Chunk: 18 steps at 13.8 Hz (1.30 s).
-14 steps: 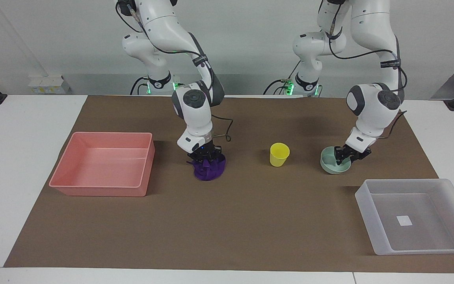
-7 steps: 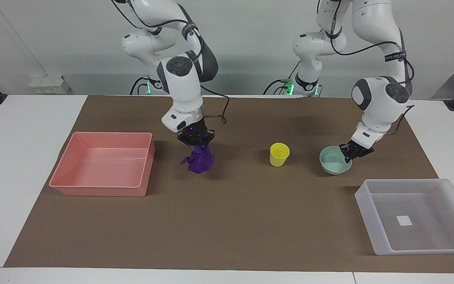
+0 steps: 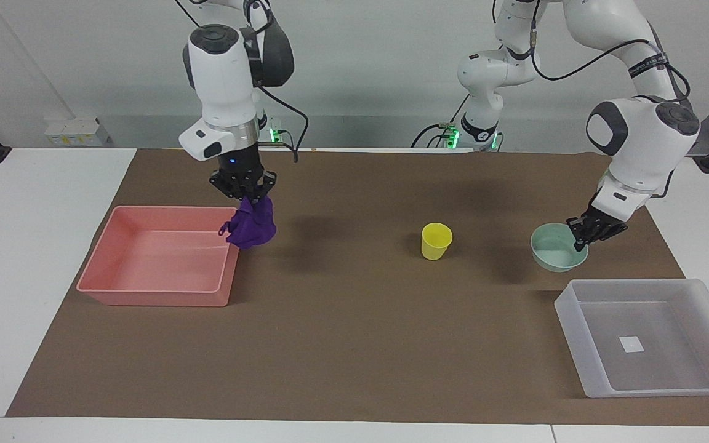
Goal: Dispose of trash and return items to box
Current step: 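Grasp the purple cloth with the right gripper while the left gripper grasps the bowl, then lower the cloth into the pink bin while the left gripper places the bowl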
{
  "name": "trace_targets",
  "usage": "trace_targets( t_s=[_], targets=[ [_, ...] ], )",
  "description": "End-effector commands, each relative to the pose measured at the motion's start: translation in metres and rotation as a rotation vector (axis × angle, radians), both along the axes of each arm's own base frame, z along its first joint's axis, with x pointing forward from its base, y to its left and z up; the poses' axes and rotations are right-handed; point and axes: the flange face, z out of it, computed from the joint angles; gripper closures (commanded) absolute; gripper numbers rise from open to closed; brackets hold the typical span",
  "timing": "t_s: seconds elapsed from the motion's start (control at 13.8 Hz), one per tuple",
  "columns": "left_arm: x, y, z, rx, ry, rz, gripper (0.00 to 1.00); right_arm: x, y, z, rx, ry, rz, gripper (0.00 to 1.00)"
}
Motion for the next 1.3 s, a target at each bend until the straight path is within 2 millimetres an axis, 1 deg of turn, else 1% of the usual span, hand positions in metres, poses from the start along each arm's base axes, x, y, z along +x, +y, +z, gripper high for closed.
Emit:
trace_targets(
  t_s=[0.0, 0.07, 0.14, 0.22, 0.29, 0.36, 0.43, 0.51, 0.58, 0.65, 0.72, 0.8, 0.87, 0.94, 1.01, 1.09, 1.16, 1.23],
  targets=[
    [0.037, 0.025, 0.014, -0.006, -0.056, 0.021, 1.0, 0.007, -0.058, 0.016, -0.028, -0.001, 0.027, 1.0],
    [0.05, 0.035, 0.022, -0.006, -0.074, 0.036, 1.0, 0.008, -0.082, 0.015, -0.038, 0.005, 0.044, 1.0],
    [0.064, 0.042, 0.026, -0.003, -0.079, 0.041, 1.0, 0.009, -0.1, 0.013, -0.046, 0.01, 0.064, 1.0],
    [0.078, 0.056, 0.024, -0.005, -0.08, 0.058, 1.0, 0.007, -0.114, 0.009, -0.052, 0.019, 0.081, 1.0],
    [0.092, 0.07, 0.02, -0.012, -0.084, 0.077, 1.0, 0.002, -0.121, 0.003, -0.052, 0.031, 0.077, 1.0],
    [0.106, 0.08, 0.021, -0.012, -0.096, 0.086, 1.0, -0.003, -0.127, -0.009, -0.05, 0.048, 0.07, 1.0],
    [0.12, 0.085, 0.018, -0.013, -0.098, 0.09, 1.0, -0.005, -0.134, -0.021, -0.049, 0.067, 0.059, 1.0],
    [0.132, 0.099, 0.014, -0.014, -0.111, 0.105, 1.0, -0.004, -0.145, -0.033, -0.049, 0.053, 0.049, 1.0],
    [0.142, 0.109, 0.01, -0.014, -0.125, 0.115, 1.0, -0.006, -0.152, -0.05, -0.049, 0.05, 0.052, 1.0],
    [0.15, 0.114, 0.006, -0.012, -0.137, 0.122, 1.0, -0.007, -0.16, -0.066, -0.046, 0.046, 0.046, 1.0],
    [0.157, 0.119, -0.009, -0.012, -0.126, 0.128, 1.0, -0.008, -0.163, -0.082, -0.042, 0.032, 0.041, 1.0],
    [0.163, 0.124, -0.028, -0.016, -0.113, 0.133, 1.0, -0.007, -0.166, -0.101, -0.042, 0.029, 0.037, 1.0],
    [0.17, 0.126, -0.035, -0.017, -0.118, 0.133, 1.0, -0.005, -0.177, -0.117, -0.038, 0.034, 0.019, 1.0],
    [0.173, 0.126, -0.046, -0.021, -0.112, 0.133, 1.0, -0.003, -0.18, -0.129, -0.034, 0.041, 0.01, 1.0],
    [0.175, 0.122, -0.044, -0.024, -0.13, 0.129, 1.0, -0.001, -0.181, -0.138, -0.03, 0.051, 0.004, 1.0],
    [0.176, 0.122, -0.042, -0.02, -0.145, 0.129, 1.0, -0.001, -0.18, -0.141, -0.028, 0.055, -0.001, 0.91],
    [0.177, 0.122, -0.045, -0.019, -0.151, 0.13, 1.0, -0.001, -0.179, -0.149, -0.025, 0.07, -0.01, 0.58],
    [0.179, 0.123, -0.058, -0.02, -0.151, 0.131, 1.0, -0.001, -0.18, -0.156, -0.021, 0.077, -0.038, 0.14]
  ],
)
